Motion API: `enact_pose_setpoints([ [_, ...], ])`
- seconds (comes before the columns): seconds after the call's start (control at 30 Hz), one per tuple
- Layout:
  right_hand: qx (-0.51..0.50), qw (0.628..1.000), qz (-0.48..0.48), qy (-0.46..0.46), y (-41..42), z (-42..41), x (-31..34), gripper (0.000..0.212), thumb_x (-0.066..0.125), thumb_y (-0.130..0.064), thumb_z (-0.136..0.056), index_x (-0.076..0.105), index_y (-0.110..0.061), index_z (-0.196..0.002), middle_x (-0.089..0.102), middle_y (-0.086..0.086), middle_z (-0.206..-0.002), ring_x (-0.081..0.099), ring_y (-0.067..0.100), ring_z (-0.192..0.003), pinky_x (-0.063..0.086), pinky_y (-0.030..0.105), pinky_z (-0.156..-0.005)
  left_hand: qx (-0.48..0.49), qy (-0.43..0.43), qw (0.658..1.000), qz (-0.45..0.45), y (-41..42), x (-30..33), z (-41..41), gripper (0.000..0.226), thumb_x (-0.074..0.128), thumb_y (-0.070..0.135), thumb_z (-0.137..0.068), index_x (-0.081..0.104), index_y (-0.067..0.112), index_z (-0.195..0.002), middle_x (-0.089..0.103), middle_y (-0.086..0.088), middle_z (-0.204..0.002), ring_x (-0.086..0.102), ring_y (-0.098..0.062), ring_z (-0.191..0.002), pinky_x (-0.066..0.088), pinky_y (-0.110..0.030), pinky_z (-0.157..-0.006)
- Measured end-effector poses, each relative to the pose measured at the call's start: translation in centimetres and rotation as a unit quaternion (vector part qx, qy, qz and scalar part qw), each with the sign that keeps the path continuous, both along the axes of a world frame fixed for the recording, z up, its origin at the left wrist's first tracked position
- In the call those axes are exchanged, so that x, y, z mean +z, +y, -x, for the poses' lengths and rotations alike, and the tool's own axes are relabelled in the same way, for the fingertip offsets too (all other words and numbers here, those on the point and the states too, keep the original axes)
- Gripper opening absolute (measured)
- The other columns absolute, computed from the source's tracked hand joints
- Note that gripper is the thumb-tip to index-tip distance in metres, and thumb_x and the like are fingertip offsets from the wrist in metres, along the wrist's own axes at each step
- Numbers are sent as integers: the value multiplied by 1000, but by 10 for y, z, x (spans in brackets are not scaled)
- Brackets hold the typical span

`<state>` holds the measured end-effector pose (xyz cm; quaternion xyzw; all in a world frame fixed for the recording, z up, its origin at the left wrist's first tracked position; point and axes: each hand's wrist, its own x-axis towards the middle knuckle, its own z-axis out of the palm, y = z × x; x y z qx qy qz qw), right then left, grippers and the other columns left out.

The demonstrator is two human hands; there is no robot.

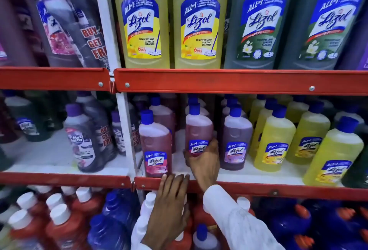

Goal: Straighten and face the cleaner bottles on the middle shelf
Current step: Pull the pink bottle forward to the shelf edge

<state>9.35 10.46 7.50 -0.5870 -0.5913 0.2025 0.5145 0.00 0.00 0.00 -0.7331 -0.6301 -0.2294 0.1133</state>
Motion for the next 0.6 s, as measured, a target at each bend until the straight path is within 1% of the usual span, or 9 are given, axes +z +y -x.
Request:
enact_pose_setpoints([
  [0.07,2,1000,-7,11,0,-1,4,89,88,-39,-55,42,-10,-125,64,16,-113,64,36,-98,55,39,-81,-9,-4,1000,12,-1,1,1,80,62,32,-70,38,15,-145,55,-5,-138,50,-30,-130,20,-47,-117],
  [0.17,1,1000,13,1,0,-5,4,88,88,-43,-53,43,-10,-121,66,15,-108,66,35,-92,55,36,-78,-22,-14,1000,8,-1,-4,4,83,62,28,-70,34,17,-147,52,-6,-141,47,-29,-134,21,-47,-117],
  [0.27,-4,1000,25,-13,-7,-11,3,86,88,-44,-53,43,-10,-118,66,13,-106,67,32,-88,52,30,-74,-33,-38,999,-9,-4,-4,10,82,62,22,-71,34,17,-148,48,-6,-143,40,-24,-138,21,-43,-119],
  [0.4,-10,999,32,-26,-20,-19,0,90,88,-48,-51,42,-11,-120,66,12,-107,67,31,-92,59,37,-79,-32,-50,998,-13,-5,-7,10,77,60,21,-74,36,15,-147,48,-8,-144,39,-24,-139,22,-42,-119],
  [0.5,-11,999,32,-34,-31,-25,-1,88,86,-50,-52,41,-12,-116,64,11,-107,67,31,-92,58,34,-77,-24,-53,998,-13,-3,-13,10,73,58,24,-78,35,15,-146,47,-9,-145,40,-27,-140,23,-44,-119],
  [0.6,-6,999,34,-37,-40,-27,-1,88,85,-52,-53,38,-13,-117,63,11,-109,66,31,-93,59,38,-79,-14,-47,999,-15,-2,-14,8,71,59,26,-81,34,15,-146,46,-9,-145,39,-27,-140,23,-46,-119],
])
